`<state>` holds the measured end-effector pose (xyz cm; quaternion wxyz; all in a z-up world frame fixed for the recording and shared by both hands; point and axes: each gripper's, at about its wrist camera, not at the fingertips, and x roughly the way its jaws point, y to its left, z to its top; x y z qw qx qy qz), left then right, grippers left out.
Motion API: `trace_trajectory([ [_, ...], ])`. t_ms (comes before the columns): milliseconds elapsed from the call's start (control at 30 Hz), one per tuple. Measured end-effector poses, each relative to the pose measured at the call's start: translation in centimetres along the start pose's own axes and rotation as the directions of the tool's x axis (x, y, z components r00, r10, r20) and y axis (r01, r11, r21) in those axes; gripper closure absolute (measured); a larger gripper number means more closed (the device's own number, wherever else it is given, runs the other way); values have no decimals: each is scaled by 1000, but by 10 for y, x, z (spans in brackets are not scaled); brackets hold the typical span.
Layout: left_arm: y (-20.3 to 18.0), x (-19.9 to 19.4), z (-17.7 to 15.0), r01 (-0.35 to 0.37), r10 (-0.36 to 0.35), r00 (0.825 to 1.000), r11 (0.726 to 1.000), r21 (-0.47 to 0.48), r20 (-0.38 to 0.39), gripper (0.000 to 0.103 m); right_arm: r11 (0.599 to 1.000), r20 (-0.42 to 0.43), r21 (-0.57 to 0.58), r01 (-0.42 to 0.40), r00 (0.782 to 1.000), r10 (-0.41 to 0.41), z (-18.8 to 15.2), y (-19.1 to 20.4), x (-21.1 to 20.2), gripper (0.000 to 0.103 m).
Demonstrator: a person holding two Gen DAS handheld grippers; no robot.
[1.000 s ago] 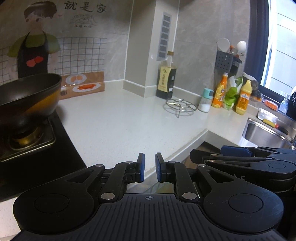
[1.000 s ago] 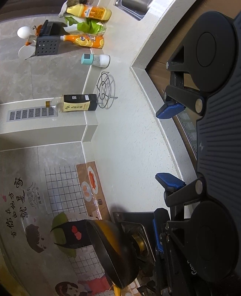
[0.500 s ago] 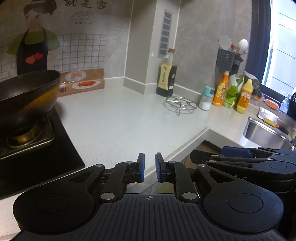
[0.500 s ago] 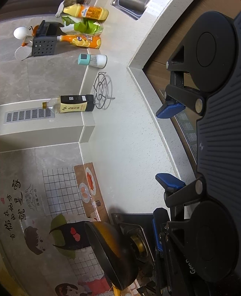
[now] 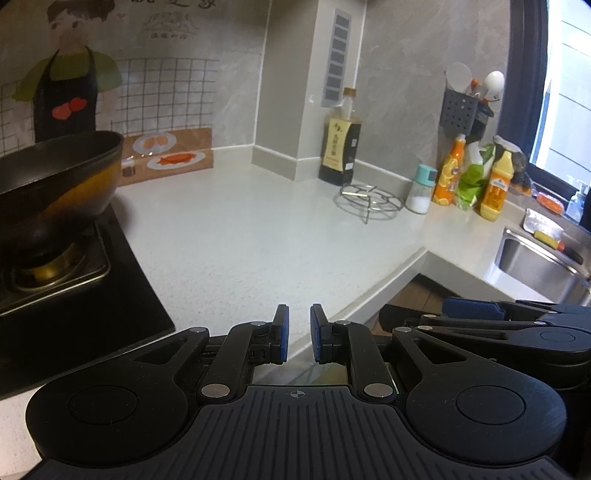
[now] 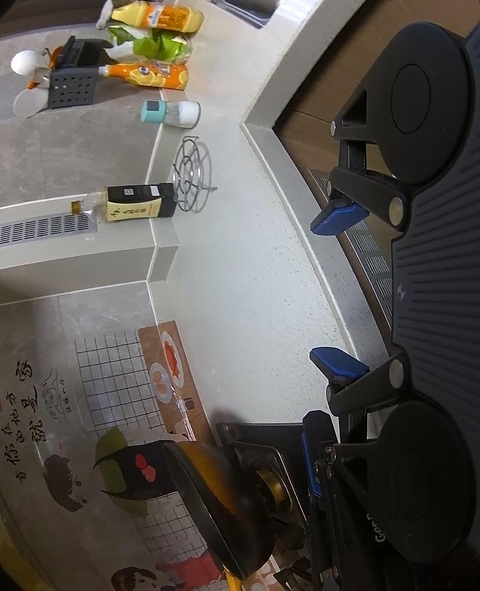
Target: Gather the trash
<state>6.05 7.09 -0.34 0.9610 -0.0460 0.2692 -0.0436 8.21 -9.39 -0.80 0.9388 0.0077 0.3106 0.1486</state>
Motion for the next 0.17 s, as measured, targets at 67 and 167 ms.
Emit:
trace_trajectory([
  [67, 6, 6, 0, -7, 7, 1000, 1000, -2, -17, 87, 1000, -11, 14, 0, 1000, 0, -1, 0, 7, 34],
  [167, 19, 17, 2, -15, 14, 999, 1000, -23, -53, 87, 1000, -19, 18, 10, 1000, -10, 0, 1, 20, 33],
])
